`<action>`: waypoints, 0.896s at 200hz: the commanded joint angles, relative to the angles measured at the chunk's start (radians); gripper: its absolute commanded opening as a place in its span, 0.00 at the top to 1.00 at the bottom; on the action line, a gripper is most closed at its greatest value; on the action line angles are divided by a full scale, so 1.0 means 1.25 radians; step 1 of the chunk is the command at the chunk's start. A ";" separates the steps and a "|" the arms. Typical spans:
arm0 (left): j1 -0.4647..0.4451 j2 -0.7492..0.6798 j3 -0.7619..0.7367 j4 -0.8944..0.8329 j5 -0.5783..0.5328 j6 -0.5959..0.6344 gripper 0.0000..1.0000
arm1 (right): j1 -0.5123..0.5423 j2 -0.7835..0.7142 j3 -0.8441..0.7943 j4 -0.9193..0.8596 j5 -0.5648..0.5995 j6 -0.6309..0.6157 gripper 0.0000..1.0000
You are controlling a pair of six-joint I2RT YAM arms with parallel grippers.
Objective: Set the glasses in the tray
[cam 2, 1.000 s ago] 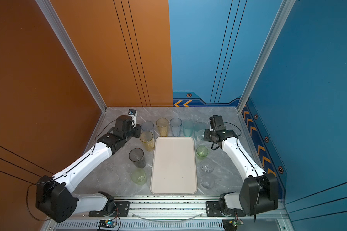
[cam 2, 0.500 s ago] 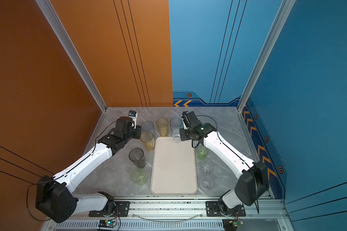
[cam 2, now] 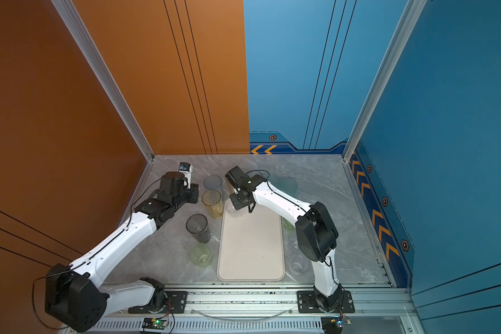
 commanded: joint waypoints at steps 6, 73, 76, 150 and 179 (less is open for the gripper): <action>0.014 -0.027 -0.016 -0.008 0.029 -0.005 0.63 | -0.008 0.046 0.057 -0.039 0.028 -0.019 1.00; 0.038 -0.050 -0.024 -0.021 0.038 -0.002 0.63 | -0.029 0.138 0.147 -0.060 0.021 -0.029 1.00; 0.039 -0.051 -0.023 -0.021 0.038 -0.002 0.63 | -0.031 0.139 0.150 -0.060 0.021 -0.030 1.00; 0.045 -0.042 -0.021 -0.020 0.043 -0.003 0.63 | -0.035 0.165 0.167 -0.061 -0.007 -0.026 1.00; 0.047 -0.037 -0.020 -0.021 0.047 -0.003 0.62 | -0.035 0.174 0.174 -0.061 -0.010 -0.024 1.00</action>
